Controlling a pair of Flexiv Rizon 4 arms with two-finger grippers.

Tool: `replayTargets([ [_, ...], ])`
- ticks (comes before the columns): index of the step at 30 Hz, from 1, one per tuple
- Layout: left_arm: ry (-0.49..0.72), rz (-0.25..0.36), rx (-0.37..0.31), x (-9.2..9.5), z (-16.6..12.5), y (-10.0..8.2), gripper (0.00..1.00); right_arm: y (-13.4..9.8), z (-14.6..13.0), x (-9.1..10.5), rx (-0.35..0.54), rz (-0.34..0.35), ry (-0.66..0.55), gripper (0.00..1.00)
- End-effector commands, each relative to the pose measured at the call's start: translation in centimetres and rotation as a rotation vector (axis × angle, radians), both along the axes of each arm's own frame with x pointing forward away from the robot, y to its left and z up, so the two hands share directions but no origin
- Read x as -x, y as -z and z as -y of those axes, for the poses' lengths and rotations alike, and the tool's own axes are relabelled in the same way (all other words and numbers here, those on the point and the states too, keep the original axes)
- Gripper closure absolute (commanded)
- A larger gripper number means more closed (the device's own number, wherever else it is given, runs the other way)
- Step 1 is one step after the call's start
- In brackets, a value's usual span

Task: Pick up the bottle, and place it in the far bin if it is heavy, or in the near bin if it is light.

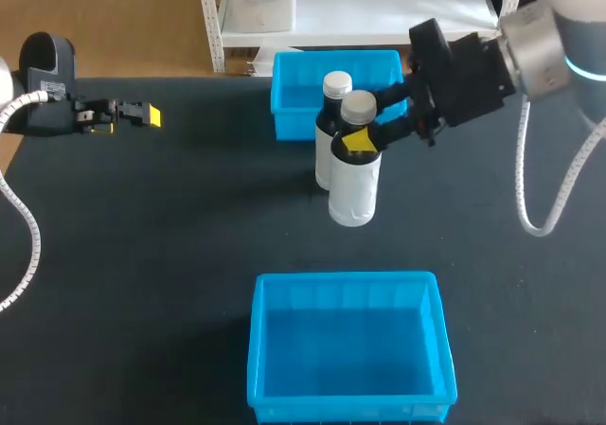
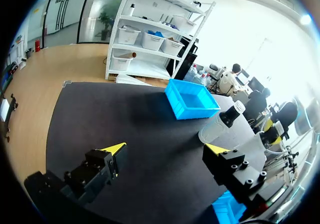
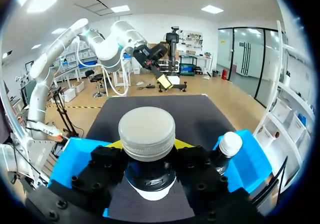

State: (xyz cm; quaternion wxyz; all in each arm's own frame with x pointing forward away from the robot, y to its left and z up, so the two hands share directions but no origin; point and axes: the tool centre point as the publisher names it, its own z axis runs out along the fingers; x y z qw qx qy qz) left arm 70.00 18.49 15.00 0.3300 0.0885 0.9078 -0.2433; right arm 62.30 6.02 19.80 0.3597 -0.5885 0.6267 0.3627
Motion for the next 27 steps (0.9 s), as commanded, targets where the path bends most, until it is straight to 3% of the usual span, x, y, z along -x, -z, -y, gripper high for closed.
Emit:
replayTargets([
  [1,0.000,0.000,0.000,0.0,0.0,0.0,0.00,-1.7,0.4,2.6,0.015,0.021,0.036,1.00],
  [16,0.000,0.000,0.000,0.0,0.0,0.0,0.00,-5.0,-2.3,10.9,-0.016,0.053,-0.035,1.00],
  [27,0.000,0.000,0.000,0.0,0.0,0.0,0.00,-4.7,-5.2,14.1,-0.027,0.031,-0.150,1.00],
])
